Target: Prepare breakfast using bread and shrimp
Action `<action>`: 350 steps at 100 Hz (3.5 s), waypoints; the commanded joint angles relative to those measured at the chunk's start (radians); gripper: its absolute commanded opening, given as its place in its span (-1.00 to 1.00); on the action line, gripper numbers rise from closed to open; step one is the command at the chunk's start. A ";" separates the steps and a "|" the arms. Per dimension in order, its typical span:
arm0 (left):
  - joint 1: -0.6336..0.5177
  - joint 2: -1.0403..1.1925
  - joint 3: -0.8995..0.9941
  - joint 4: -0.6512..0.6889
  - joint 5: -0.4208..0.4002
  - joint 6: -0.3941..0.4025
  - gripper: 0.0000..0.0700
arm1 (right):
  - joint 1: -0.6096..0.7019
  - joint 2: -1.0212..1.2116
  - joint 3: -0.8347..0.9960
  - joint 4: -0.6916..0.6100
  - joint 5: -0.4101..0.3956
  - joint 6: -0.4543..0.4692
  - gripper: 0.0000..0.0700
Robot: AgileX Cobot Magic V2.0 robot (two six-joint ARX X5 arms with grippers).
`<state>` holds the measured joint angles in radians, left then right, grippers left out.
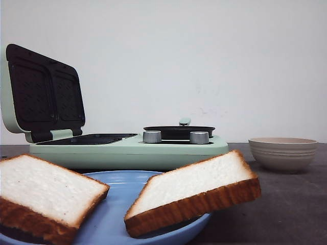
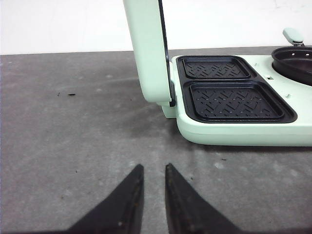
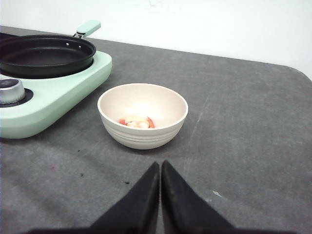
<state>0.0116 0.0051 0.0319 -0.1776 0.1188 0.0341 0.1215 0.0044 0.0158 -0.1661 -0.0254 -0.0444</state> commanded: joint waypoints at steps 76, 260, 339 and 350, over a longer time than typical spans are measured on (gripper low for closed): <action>0.000 -0.002 -0.016 -0.009 0.004 0.003 -1.00 | 0.000 -0.001 -0.004 0.015 -0.001 0.011 -0.99; 0.000 -0.002 -0.016 -0.008 0.005 -0.002 -1.00 | 0.000 -0.001 -0.004 0.016 -0.001 0.011 -0.99; 0.000 0.000 0.029 -0.038 0.022 -0.415 -0.99 | 0.000 0.003 0.067 -0.003 0.002 0.314 -0.99; 0.000 0.016 0.095 -0.116 0.067 -0.475 -0.99 | 0.000 0.039 0.175 -0.122 0.001 0.354 -0.99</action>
<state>0.0120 0.0097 0.0799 -0.2741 0.1646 -0.3565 0.1211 0.0246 0.1204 -0.2485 -0.0250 0.2489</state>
